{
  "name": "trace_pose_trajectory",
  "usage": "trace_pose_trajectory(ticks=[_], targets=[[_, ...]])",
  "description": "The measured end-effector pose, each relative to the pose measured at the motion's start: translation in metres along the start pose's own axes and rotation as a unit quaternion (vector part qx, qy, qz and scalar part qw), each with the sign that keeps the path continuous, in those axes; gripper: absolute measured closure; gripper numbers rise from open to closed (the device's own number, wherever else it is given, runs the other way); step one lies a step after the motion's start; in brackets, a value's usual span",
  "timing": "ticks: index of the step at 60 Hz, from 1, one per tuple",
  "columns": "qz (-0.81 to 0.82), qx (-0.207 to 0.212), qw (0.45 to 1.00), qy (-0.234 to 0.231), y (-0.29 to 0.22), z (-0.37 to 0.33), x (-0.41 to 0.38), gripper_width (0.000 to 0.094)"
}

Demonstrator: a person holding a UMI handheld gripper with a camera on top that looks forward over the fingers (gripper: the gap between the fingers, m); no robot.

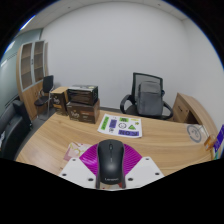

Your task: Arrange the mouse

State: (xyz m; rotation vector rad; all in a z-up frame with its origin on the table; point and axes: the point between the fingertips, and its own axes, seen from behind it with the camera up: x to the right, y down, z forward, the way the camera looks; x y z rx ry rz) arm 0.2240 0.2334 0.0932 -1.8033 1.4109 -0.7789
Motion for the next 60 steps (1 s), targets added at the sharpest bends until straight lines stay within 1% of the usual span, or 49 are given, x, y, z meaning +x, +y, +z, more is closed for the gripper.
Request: trace_pose_trajectory(ticks=[5,17,18,20,24,29,31,32,34,35,36,37,41,48,54,60], targets=[[0.003,-0.024,1.000,-0.014,0.031,0.025,-0.028,0.0650],[0.022,-0.063,0.998,0.002,0.090,0.053,-0.043,0.0639],[0.023,-0.065,0.998,0.003,0.092,0.053,-0.043,0.0627],[0.018,-0.051,0.999,0.008,0.088,0.053,-0.041,0.0626],[0.004,-0.047,0.999,0.014,0.088,0.052,-0.042,0.0594],[-0.014,-0.049,0.998,0.025,0.088,0.053,-0.040,0.0487],[-0.018,-0.053,0.998,0.030,0.089,0.052,-0.038,0.0417],[-0.019,-0.055,0.998,0.032,0.089,0.051,-0.038,0.0340],[-0.020,-0.058,0.997,0.036,0.087,0.046,-0.036,0.0117],[-0.018,-0.055,0.998,0.035,0.084,0.042,-0.036,0.0055],[-0.016,-0.053,0.998,0.033,0.082,0.038,-0.036,0.0091],[-0.014,-0.052,0.998,0.032,0.079,0.033,-0.035,0.0106],[0.000,-0.049,0.998,0.031,0.067,0.005,-0.031,0.0069],[0.013,-0.037,0.999,0.026,0.042,-0.067,-0.015,0.0068],[0.023,-0.027,0.999,0.032,0.025,-0.143,0.011,0.0069],[0.027,-0.022,0.998,0.051,0.021,-0.215,0.042,0.0068]])
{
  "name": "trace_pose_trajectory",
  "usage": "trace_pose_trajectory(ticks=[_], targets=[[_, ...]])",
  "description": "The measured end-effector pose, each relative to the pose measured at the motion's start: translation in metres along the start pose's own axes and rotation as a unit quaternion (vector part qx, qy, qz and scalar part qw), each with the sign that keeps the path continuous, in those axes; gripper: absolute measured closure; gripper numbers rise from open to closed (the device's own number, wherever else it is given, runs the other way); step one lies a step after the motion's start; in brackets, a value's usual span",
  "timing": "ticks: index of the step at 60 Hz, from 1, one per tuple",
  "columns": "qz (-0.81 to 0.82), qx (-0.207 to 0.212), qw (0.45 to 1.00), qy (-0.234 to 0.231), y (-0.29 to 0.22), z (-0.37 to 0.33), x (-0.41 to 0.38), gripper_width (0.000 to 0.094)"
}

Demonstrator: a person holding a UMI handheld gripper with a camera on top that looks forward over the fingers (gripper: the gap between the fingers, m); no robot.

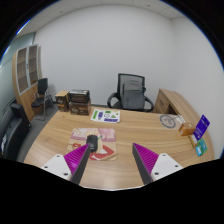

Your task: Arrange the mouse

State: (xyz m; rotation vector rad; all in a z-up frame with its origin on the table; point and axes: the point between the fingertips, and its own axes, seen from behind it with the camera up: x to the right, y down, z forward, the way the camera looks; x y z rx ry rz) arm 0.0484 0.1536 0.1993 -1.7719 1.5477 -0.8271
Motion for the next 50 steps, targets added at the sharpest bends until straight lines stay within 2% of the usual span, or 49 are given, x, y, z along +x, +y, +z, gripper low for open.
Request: trace_pose_trajectory(ticks=[10,22,42,50], targets=[[0.021,0.003,0.999,0.035,0.018,-0.090,0.059,0.0066],[0.052,-0.003,0.996,0.073,0.054,-0.152,0.104,0.0071],[0.057,-0.010,0.994,0.094,0.086,-0.181,0.131,0.0067],[0.056,-0.005,0.995,0.083,0.087,-0.186,0.129,0.0069]])
